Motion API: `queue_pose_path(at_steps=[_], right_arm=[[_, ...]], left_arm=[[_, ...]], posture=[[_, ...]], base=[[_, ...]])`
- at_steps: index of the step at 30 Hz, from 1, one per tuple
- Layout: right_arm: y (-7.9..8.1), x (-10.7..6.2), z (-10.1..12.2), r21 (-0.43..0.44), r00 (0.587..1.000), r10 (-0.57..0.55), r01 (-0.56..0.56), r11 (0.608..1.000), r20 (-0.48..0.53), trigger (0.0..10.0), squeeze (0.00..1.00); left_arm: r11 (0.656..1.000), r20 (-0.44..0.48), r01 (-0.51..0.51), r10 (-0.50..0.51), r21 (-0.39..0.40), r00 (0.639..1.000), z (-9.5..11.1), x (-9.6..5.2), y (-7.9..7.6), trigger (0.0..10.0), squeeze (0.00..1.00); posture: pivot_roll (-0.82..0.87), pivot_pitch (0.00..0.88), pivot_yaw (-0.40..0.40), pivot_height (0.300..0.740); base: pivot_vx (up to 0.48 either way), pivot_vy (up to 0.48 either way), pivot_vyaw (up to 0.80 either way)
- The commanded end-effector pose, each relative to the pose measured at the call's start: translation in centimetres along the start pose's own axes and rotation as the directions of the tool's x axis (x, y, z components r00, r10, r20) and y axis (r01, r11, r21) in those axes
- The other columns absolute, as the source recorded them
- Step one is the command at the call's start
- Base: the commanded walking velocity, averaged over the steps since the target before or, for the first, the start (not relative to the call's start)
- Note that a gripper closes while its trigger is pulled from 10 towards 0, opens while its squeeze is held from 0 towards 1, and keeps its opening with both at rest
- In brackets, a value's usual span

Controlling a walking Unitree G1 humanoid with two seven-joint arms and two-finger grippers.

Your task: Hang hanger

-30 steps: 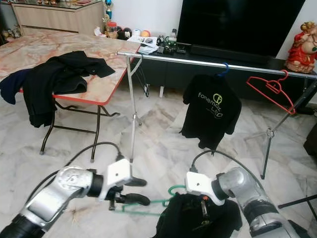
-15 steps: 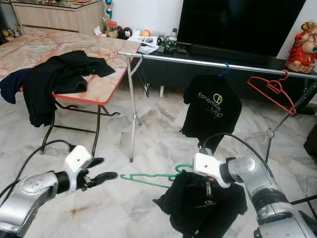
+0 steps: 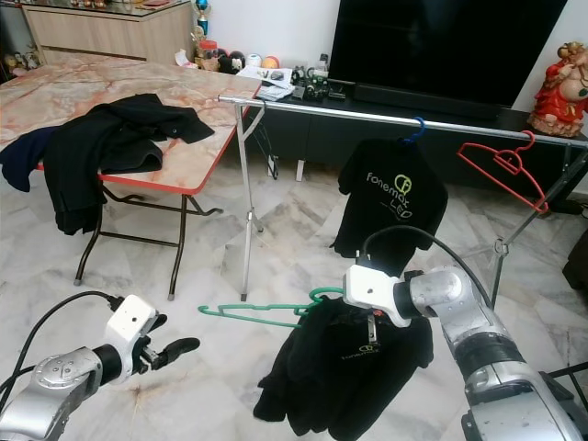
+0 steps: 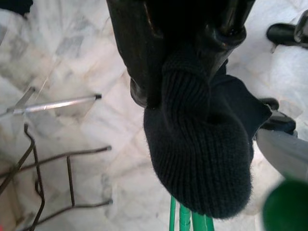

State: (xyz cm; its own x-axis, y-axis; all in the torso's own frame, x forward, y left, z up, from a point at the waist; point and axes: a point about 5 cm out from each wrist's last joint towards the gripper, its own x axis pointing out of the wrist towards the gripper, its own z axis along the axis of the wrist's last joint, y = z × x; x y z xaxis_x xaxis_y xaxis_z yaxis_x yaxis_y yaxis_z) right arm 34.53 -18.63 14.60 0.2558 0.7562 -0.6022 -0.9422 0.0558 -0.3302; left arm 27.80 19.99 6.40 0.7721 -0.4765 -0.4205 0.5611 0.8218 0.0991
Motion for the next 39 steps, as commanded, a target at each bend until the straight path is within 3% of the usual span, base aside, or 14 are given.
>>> queue_pose_path(at_steps=[1, 13, 23, 32, 39], right_arm=[[-0.8, -0.7, 1.2, -0.046, 0.998, -0.032, 0.034, 0.998, 0.047, 0.0, 0.0], [-1.7, -0.6, 4.2, -0.159, 0.992, -0.023, 0.043, 0.986, 0.126, 0.0, 0.0], [-2.4, -0.7, 6.2, -0.182, 0.975, -0.059, 0.098, 0.978, 0.212, 0.0, 0.0], [-2.9, -1.1, 7.5, -0.206, 0.967, -0.081, 0.132, 0.97, 0.241, 0.0, 0.0], [-3.0, -1.2, 8.6, -0.23, 0.961, -0.079, 0.142, 0.963, 0.265, 0.0, 0.0]], left_arm=[[1.0, -0.014, 0.023, -0.023, 0.008, 1.0, -0.2, 0.3, -0.4, 10.0, 0.0], [0.978, 0.036, 0.209, -0.209, 0.016, 0.977, 1.2, 1.1, -2.6, 10.0, 0.0], [0.969, 0.078, 0.243, -0.245, 0.037, 0.966, 2.5, 2.1, -3.8, 10.0, 0.0], [0.957, 0.053, 0.28, -0.285, 0.079, 0.957, 2.9, 2.6, -4.6, 10.0, 0.0], [0.967, 0.019, 0.231, -0.234, 0.109, 0.972, 3.1, 3.3, -4.7, 9.8, 0.0]], posture=[[0.16, 0.0, -0.096, 0.74], [0.16, 0.0, -0.099, 0.74], [0.17, 0.0, -0.109, 0.74], [0.16, 0.0, -0.112, 0.74], [0.16, 0.0, -0.116, 0.74]], base=[[0.0, 0.0, 0.0], [0.0, 0.0, 0.0], [0.0, 0.0, 0.0], [0.0, 0.0, 0.0], [0.0, 0.0, 0.0]])
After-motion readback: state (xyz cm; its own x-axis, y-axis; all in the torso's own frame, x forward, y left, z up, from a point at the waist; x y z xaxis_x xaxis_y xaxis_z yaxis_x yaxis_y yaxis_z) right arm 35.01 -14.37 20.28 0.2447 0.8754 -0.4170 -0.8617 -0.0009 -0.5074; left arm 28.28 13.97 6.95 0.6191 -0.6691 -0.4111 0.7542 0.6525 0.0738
